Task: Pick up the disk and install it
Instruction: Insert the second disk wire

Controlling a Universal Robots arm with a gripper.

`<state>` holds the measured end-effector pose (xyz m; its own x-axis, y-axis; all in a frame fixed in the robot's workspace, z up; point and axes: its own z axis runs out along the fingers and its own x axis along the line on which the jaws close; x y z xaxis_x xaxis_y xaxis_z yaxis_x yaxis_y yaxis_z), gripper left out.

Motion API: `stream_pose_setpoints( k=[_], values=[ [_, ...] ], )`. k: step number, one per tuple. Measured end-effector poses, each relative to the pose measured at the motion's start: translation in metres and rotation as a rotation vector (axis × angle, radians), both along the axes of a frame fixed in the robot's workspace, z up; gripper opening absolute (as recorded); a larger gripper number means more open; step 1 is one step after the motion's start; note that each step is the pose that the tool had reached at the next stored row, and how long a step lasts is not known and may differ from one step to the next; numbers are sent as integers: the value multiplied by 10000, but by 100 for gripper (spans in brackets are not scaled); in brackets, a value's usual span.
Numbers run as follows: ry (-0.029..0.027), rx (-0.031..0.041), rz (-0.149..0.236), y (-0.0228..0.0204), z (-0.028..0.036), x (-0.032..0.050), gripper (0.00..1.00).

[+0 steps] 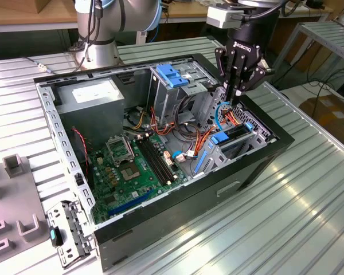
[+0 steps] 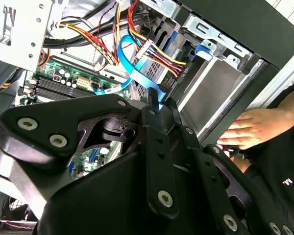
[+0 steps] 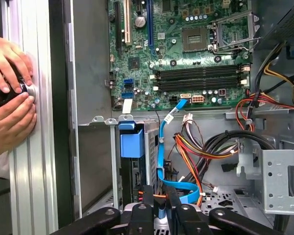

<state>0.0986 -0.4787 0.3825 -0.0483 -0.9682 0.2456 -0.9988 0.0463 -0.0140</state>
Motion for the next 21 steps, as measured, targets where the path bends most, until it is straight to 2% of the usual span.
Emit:
stream_pose_setpoints(
  k=[7, 16, 21],
  values=[
    [0, 4, 0, 1, 31, 0, 25],
    [0, 3, 0, 41, 59, 0, 25],
    [8, -12, -69, 89, 63, 25, 25]
  ],
)
